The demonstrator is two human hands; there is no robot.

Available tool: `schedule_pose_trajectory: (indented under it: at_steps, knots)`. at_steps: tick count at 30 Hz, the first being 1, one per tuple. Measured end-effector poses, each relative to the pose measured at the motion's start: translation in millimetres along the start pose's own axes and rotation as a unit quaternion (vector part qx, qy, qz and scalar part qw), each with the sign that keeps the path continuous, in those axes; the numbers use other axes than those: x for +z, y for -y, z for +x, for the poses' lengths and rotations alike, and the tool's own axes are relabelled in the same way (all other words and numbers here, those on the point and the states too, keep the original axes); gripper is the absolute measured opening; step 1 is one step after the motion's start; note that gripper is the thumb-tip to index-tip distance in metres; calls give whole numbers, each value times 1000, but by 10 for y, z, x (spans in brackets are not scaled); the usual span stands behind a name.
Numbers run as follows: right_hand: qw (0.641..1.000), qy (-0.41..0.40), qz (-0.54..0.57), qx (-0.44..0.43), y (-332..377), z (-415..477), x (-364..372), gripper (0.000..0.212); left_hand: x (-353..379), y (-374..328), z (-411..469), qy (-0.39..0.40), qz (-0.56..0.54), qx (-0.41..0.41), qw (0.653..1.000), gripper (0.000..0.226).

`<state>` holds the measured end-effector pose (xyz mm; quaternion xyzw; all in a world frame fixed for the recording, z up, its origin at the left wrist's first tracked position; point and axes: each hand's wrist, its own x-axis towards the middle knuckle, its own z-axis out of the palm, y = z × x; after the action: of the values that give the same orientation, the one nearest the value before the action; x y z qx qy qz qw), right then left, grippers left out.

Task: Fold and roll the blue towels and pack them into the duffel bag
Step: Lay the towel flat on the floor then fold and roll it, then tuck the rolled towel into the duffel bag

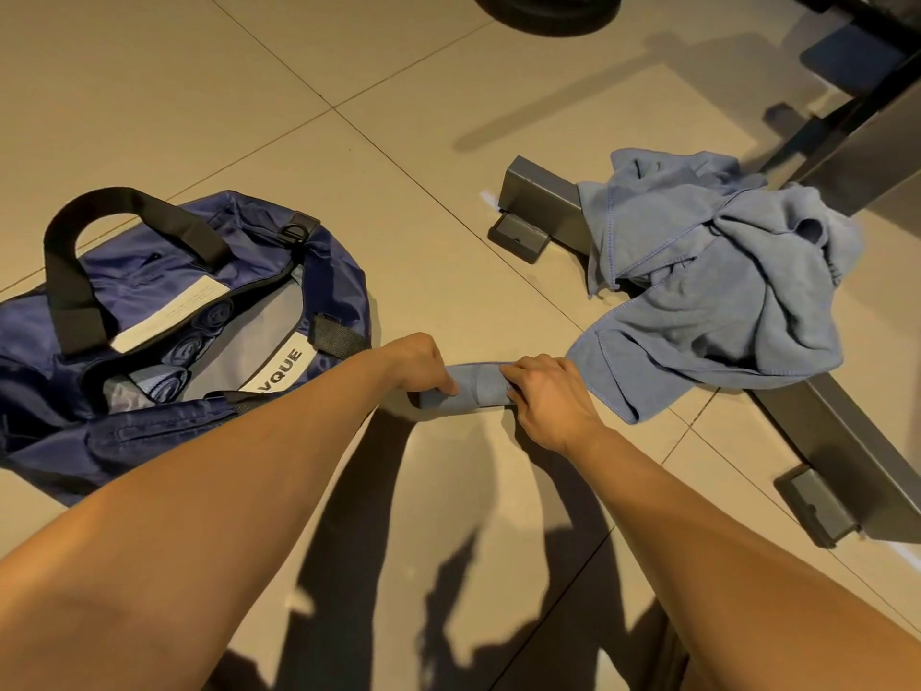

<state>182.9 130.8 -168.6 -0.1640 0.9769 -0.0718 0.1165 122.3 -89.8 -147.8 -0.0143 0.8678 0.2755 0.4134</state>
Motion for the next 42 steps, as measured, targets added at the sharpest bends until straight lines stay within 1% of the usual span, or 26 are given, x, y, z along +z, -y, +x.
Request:
schedule_pose_trajectory:
  at_steps: [4,6,8,12,15,17,18,19,20,21,22,23,24,26,27,28,29,30,31,32,34,35,37,40,42]
  knots:
    - [1000,-13,7,-20,-2,-83,19,25,58,44,-49,12,-9,-11,1000,38]
    - [999,-14,15,-27,11,-133,25,25,100,64,-80,11,-13,-14,1000,40]
    - [999,-14,24,-33,21,-198,37,26,143,75,-126,27,-13,-7,1000,43]
    - [999,-14,40,-26,47,-376,65,26,219,70,-273,48,1,24,999,27]
    - [998,-5,57,-21,75,-487,36,27,213,63,-406,21,-16,54,998,28]
    - [997,32,68,-18,91,-523,-51,27,143,75,-511,6,-28,86,996,28]
    - [995,39,94,-2,106,-528,-117,28,85,78,-571,6,-22,107,994,27]
    - [988,25,150,29,138,-516,-219,27,13,65,-641,10,-8,129,992,27]
    - [969,-2,234,75,179,-480,-352,27,-68,44,-710,16,8,148,989,26]
    - [936,-32,330,117,227,-428,-509,26,-155,2,-785,23,20,164,986,25]
    - [895,-37,420,144,267,-351,-664,26,-246,-52,-864,30,29,180,983,24]
    - [861,-12,486,149,304,-277,-821,27,-338,-122,-957,39,37,197,979,22]
    - [836,42,528,141,345,-213,-956,29,-425,-193,-1041,45,41,212,975,21]
    - [794,180,569,112,476,-160,-1145,37,-599,-316,-1212,53,33,233,970,19]
    - [767,239,586,106,560,-176,-1198,43,-679,-346,-1291,57,25,240,969,19]
    - [737,285,604,104,640,-198,-1220,50,-752,-351,-1360,59,22,243,968,20]
    - [714,314,619,97,725,-221,-1235,54,-811,-327,-1423,57,28,244,968,20]
    - [704,325,625,85,814,-237,-1235,55,-857,-274,-1466,51,36,242,968,20]
    - [713,323,618,71,912,-255,-1250,51,-892,-197,-1499,43,41,238,969,19]
    - [733,312,601,59,995,-244,-1252,42,-919,-104,-1517,33,41,233,971,19]
    - [796,284,533,41,1169,-207,-1303,26,-958,78,-1558,10,37,228,973,18]
    - [825,268,495,37,1250,-176,-1338,25,-989,161,-1586,-2,31,226,974,17]
    - [866,238,438,31,1411,-93,-1399,33,-1090,312,-1657,-27,12,221,975,15]
    - [902,185,391,5,1726,24,-1571,41,-1336,536,-1822,-58,-35,206,976,14]
    - [907,158,390,-7,1937,110,-1704,38,-1531,704,-1931,-82,-77,201,973,14]
